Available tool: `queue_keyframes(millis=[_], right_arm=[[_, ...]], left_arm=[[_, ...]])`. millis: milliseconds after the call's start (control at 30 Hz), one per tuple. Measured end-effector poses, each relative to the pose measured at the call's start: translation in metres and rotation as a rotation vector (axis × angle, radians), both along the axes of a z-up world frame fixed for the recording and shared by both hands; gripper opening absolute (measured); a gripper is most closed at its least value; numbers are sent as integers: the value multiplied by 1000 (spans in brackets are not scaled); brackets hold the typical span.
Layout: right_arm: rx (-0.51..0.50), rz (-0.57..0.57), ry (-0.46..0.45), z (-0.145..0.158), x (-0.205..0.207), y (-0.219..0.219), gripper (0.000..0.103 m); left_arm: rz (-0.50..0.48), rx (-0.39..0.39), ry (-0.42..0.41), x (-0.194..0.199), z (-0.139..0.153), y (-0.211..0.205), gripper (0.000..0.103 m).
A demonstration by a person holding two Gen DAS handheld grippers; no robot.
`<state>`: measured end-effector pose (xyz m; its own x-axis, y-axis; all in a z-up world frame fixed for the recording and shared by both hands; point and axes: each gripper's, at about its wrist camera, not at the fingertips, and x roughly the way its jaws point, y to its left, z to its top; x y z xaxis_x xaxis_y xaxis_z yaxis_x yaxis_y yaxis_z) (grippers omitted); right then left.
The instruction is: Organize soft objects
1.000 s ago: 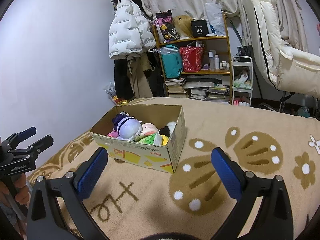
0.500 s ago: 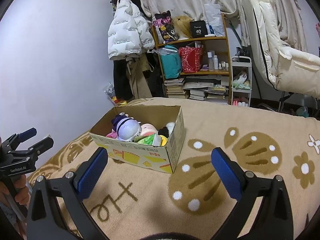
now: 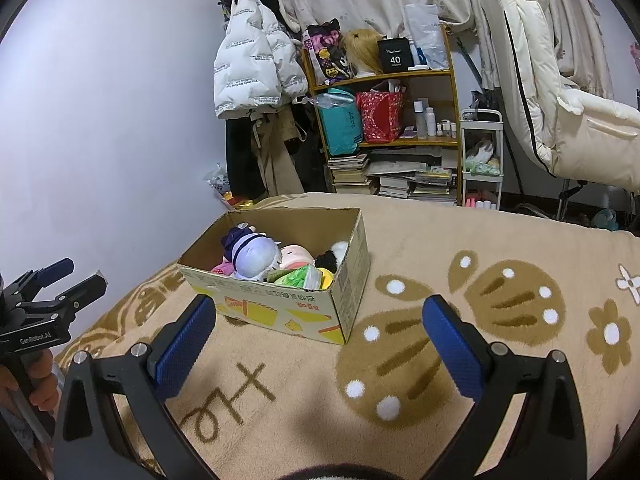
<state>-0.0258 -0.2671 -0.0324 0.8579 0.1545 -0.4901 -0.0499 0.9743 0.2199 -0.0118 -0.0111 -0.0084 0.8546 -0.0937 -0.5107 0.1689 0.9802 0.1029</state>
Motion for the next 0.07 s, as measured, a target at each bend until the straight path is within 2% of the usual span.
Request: queue_keyframes(millis=[67], right_arm=[[4,-2,1,-1,0,0,103]], left_arm=[[0,3,-1,0,0,0,103]])
